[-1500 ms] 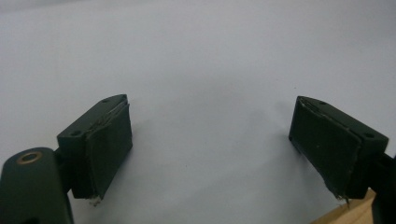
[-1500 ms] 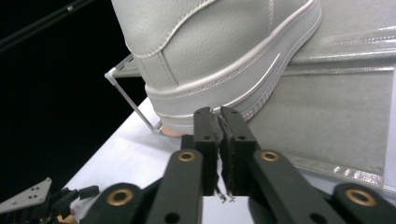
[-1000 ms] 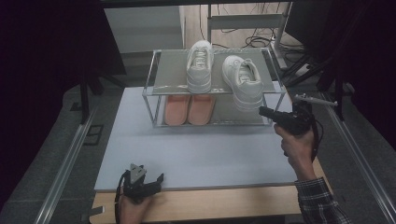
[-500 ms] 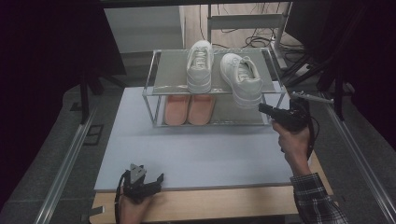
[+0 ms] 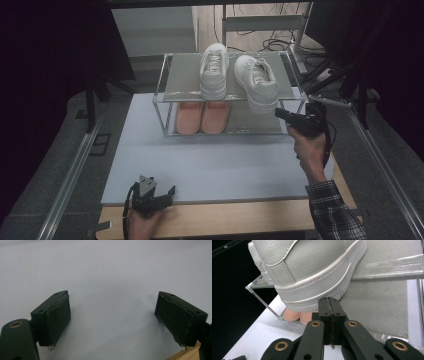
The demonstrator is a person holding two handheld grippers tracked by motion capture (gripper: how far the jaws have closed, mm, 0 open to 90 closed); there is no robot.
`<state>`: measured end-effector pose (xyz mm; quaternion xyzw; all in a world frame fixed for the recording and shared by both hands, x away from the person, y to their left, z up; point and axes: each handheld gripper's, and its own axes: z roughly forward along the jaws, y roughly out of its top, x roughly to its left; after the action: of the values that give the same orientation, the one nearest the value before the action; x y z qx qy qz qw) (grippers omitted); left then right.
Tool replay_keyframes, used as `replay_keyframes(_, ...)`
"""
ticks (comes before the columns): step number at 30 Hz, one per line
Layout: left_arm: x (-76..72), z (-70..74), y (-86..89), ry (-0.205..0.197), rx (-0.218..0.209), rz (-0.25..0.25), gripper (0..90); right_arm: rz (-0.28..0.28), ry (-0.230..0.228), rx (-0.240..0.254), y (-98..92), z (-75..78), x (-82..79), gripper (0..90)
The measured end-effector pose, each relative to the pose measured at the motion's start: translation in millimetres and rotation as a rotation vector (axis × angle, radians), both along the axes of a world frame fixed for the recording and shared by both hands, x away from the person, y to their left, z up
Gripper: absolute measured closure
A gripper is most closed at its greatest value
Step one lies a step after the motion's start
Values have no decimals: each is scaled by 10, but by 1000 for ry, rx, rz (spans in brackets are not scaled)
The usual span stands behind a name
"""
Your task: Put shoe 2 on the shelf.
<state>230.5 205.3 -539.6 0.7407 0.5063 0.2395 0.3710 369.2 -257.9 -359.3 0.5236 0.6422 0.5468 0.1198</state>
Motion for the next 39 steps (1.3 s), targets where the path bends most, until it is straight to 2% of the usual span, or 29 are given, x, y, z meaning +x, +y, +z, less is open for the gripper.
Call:
replay_keyframes(8, 0, 0, -1, 0, 1, 0, 131, -11, -5, -6, 83, -5, 70, 898)
replay_keyframes(13, 0, 0, 0, 0, 0, 0, 130, -16, 1, -20, 182, -9, 145, 898)
replay_keyframes(26, 0, 1, 0, 1, 1, 0, 131, -16, 11, -15, 420, -43, 339, 898)
replay_keyframes(39, -1, 1, 0, 1, 1, 0, 130, -7, 15, -28, 665, -44, 462, 898)
